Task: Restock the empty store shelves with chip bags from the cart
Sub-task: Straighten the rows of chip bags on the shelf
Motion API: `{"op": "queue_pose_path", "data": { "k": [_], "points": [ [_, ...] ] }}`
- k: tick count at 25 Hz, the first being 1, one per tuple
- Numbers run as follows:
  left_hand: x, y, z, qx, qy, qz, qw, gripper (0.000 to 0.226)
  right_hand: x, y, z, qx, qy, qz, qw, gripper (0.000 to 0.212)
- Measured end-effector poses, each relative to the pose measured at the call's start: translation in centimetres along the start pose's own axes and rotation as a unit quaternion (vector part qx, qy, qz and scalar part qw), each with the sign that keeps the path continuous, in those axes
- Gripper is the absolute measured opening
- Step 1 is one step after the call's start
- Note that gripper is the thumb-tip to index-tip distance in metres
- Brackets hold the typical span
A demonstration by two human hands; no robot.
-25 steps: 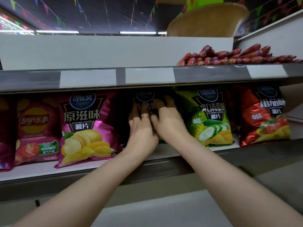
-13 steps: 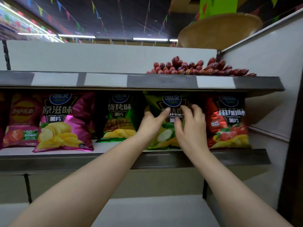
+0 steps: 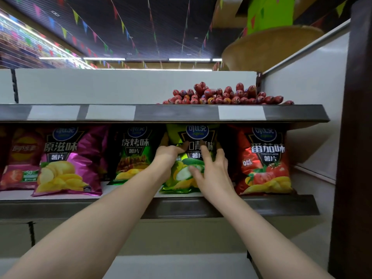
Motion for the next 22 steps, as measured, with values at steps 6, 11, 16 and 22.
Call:
{"op": "queue_pose_path", "data": {
  "k": [6, 11, 16, 22],
  "points": [
    [0.8, -1.8, -0.3, -0.011, -0.011, -0.013, 1.000, 0.042, 0.3, 0.0, 1.2, -0.108, -0.004, -0.021, 0.994, 0.062],
    [0.3, -1.1, -0.8, 0.151, 0.047, 0.104, 0.982, 0.076, 0.0, 0.1, 0.8, -0.091, -0.004, -0.036, 0.995, 0.063],
    [-5.1, 0.7, 2.1, 0.319, 0.076, 0.362, 0.873, 0.060, -1.3, 1.4, -2.8, -0.017, 0.153, -0.078, 0.985, 0.042],
    [-8.4, -1.5, 9.1, 0.249, -0.072, 0.422, 0.869, 0.047, -1.9, 6.3, -7.8, 0.034, 0.313, -0.013, 0.949, 0.032]
  ]
}}
Point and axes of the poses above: each hand's wrist, its own x-axis towards the middle knuckle, its own z-axis out of the palm, y = z × x, the point moved 5 cm from there along x, towards the middle knuckle, and after that the axes turned 3 degrees about z, right-handed, at the moved point
